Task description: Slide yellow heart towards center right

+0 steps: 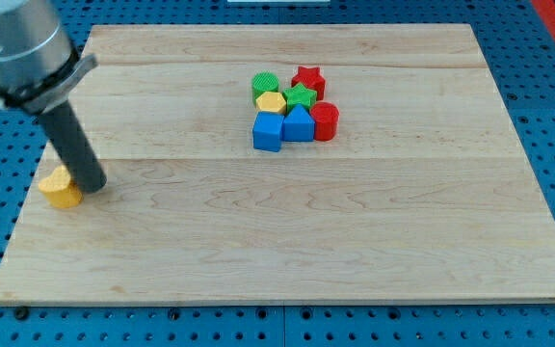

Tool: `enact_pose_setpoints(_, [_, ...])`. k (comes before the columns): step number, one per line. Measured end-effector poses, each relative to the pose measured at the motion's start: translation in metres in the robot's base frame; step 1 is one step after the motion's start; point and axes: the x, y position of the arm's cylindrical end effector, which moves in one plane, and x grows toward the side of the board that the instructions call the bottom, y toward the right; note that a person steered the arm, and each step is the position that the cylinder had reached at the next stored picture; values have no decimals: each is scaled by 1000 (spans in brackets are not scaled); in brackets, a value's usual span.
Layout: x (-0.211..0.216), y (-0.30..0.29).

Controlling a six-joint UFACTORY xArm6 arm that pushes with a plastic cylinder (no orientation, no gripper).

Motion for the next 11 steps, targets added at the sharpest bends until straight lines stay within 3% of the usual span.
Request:
enact_pose_setpoints(2, [43,60])
enact_pose_setpoints(3, [59,-35])
enact_pose_setpoints(4, [49,-93])
enact_pose_setpoints(5, [35,-92])
enact_pose_setpoints(6, [-9,-91])
enact_pose_setpoints(7, [-19,-65])
enact_pose_setpoints(8, [-16,13])
enact_pose_setpoints(10, [32,46])
enact_pose_setpoints(11, [38,94])
